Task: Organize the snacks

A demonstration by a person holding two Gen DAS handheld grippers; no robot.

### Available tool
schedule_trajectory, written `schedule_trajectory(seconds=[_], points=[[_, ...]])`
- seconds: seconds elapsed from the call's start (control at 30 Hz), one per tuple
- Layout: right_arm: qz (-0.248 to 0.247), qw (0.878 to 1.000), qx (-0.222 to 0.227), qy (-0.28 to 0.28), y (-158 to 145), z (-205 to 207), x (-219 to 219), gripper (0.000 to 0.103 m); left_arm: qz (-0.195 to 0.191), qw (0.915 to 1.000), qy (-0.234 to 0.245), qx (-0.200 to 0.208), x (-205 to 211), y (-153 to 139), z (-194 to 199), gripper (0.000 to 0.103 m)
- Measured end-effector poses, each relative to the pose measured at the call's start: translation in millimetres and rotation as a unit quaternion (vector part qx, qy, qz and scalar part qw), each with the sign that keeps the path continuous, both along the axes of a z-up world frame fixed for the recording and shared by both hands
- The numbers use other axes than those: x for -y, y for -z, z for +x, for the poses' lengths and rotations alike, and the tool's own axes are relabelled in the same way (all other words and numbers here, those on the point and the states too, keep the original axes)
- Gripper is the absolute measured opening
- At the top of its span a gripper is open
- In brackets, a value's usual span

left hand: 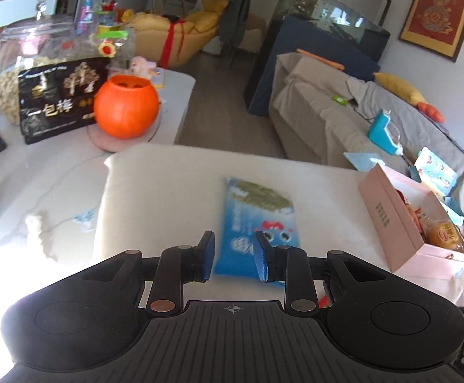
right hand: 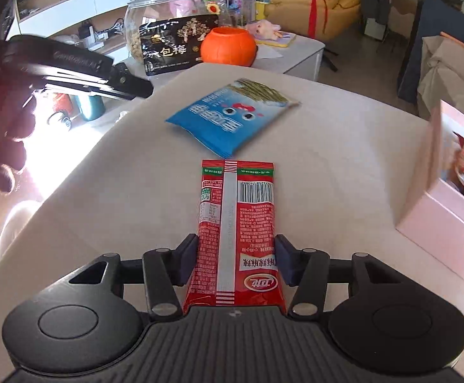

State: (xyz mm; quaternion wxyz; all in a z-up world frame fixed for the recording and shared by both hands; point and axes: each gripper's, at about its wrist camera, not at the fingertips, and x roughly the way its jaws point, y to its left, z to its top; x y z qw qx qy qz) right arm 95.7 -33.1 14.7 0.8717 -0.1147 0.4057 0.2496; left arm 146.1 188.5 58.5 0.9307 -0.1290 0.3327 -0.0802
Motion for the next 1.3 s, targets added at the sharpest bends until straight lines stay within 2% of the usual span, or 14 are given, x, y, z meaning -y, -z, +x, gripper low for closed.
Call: schedule_trajectory(seconds=[0.13,0.23,0.37,0.43,0.53,0.63,0.73,0.97,1.03,1.1,1.2,1.27,1.3], points=[[0.004,0.999,0.016,0.046,0.9,-15.5,44.7,0.051,0.056,0.9982,-0.021,0.011,34.1,3.5,32.5,0.030],[0.002,0.996,0.034,0.078,3.0,-23.3,72.2,0.054,0.075,0.9965,-0.037,0.000,46.0,13.6,59.8,0.030],[0.027,0.994,0.037,0.098,10.4,-27.2,102.4,0.079,0.083,0.9954,-0.042,-0.020,54.6,26.3,73.9,0.031],[0.039,0.993,0.050,0.099,15.5,-30.7,111.4,0.080,0.104,0.9943,-0.017,-0.015,65.6,30.2,67.5,0.031],[0.047,0.992,0.058,0.099,16.6,-34.5,113.9,0.081,0.148,0.9883,0.036,-0.008,88.5,31.0,50.5,0.031],[0.053,0.992,0.056,0.097,17.1,-33.2,114.2,0.083,0.165,0.9821,0.090,-0.017,107.6,32.1,33.2,0.032],[0.056,0.992,0.056,0.098,18.0,-31.0,113.5,0.083,0.190,0.9755,0.109,-0.020,122.0,33.3,20.5,0.034],[0.048,0.992,0.060,0.100,18.9,-34.2,112.6,0.083,0.175,0.9805,0.087,-0.026,112.4,29.3,27.4,0.034],[0.047,0.992,0.060,0.100,19.1,-34.3,112.3,0.083,0.148,0.9871,0.058,-0.015,99.1,20.9,34.4,0.034],[0.046,0.992,0.060,0.099,19.1,-34.5,111.1,0.084,0.098,0.9951,0.007,-0.013,74.8,13.8,49.6,0.033],[0.043,0.992,0.060,0.098,20.0,-34.1,108.3,0.085,0.044,0.9970,-0.049,-0.039,47.4,18.6,77.2,0.032],[0.042,0.993,0.060,0.097,20.1,-34.0,108.0,0.086,0.028,0.9966,-0.056,-0.052,39.9,26.4,92.9,0.032],[0.044,0.992,0.060,0.097,20.4,-34.3,108.3,0.086,0.030,0.9971,-0.053,-0.045,40.8,27.4,95.3,0.032]])
